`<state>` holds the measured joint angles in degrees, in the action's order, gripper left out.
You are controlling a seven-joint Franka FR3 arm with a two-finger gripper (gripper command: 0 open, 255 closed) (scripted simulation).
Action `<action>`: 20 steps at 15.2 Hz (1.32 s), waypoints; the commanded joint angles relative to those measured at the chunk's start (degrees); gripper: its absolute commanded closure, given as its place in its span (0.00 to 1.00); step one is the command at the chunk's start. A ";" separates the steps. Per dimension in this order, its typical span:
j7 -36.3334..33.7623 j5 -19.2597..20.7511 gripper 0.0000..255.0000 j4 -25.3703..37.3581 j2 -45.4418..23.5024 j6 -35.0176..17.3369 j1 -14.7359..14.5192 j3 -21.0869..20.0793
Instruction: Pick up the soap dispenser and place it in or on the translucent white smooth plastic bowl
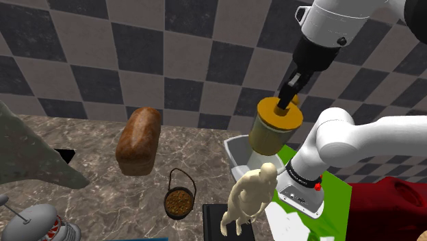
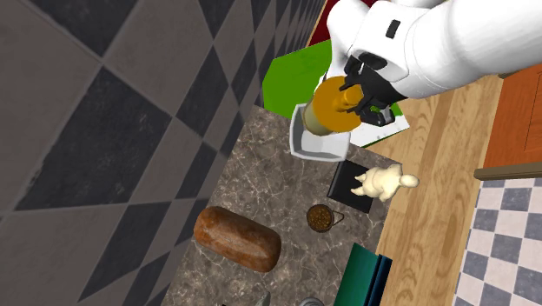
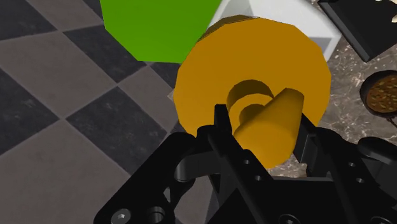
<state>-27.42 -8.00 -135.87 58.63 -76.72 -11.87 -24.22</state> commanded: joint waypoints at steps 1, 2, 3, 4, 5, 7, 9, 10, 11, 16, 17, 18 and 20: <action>-0.22 -0.51 1.00 -1.93 0.71 -1.26 -0.32 -0.42; -0.29 -0.72 1.00 -2.83 1.02 -1.85 -0.46 -0.60; -0.36 -0.94 1.00 -3.73 1.32 -2.44 -0.61 -0.79; -0.44 -1.16 1.00 -4.62 1.60 -3.03 -0.76 -0.98; -0.51 -1.39 1.00 -5.50 1.89 -3.62 -0.90 -1.18; -0.66 -1.85 1.00 -7.24 2.42 -4.82 -1.20 -1.60; -0.78 -2.24 1.00 -8.59 2.81 -5.76 -1.43 -1.95; -0.78 -2.23 1.00 -8.60 2.81 -5.76 -1.43 -1.95; -0.78 -2.24 1.00 -8.59 2.81 -5.76 -1.43 -1.95; -0.79 -2.23 1.00 -8.59 2.80 -5.76 -1.45 -1.94; -0.80 -2.23 1.00 -8.59 2.80 -5.76 -1.45 -1.94; -0.76 -2.18 0.00 -8.55 2.78 -5.74 -1.43 -1.89; -0.80 -2.23 0.00 -8.62 2.78 -5.81 -1.44 -1.95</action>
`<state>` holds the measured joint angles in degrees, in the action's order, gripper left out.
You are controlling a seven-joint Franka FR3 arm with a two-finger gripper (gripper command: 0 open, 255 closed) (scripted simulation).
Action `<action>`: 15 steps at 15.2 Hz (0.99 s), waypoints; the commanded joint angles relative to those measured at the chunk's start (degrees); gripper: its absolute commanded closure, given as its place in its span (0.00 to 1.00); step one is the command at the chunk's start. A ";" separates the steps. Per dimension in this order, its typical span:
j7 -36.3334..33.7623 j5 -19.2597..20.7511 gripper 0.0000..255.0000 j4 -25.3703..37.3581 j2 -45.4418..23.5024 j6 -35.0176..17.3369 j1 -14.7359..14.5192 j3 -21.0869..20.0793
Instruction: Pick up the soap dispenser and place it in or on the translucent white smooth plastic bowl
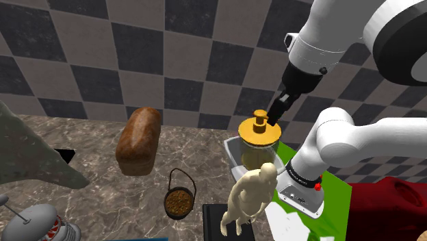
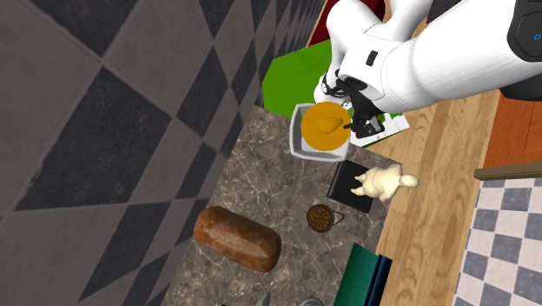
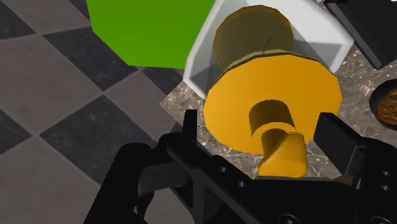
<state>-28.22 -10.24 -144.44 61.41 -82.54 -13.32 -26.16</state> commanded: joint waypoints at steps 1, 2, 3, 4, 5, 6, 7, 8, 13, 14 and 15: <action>-0.01 -0.01 0.00 -0.03 -0.02 0.02 0.00 -0.02; -0.01 -0.01 0.00 -0.03 -0.01 0.02 0.00 -0.02; 0.00 0.01 0.00 -0.02 0.02 0.05 -0.01 0.01; -0.10 0.33 0.00 2.31 -0.82 1.50 0.36 0.19; -0.22 0.63 0.00 4.68 -1.70 2.94 0.73 0.34; -0.34 0.92 0.00 7.10 -2.63 4.38 1.10 0.46; -0.44 1.13 0.00 9.03 -3.39 5.51 1.40 0.53; -0.44 1.13 0.00 9.03 -3.39 5.51 1.40 0.53; -0.44 1.13 0.00 9.03 -3.39 5.51 1.40 0.53; -0.44 1.13 0.00 9.03 -3.39 5.51 1.40 0.53; -0.44 1.13 0.00 9.03 -3.39 5.51 1.40 0.53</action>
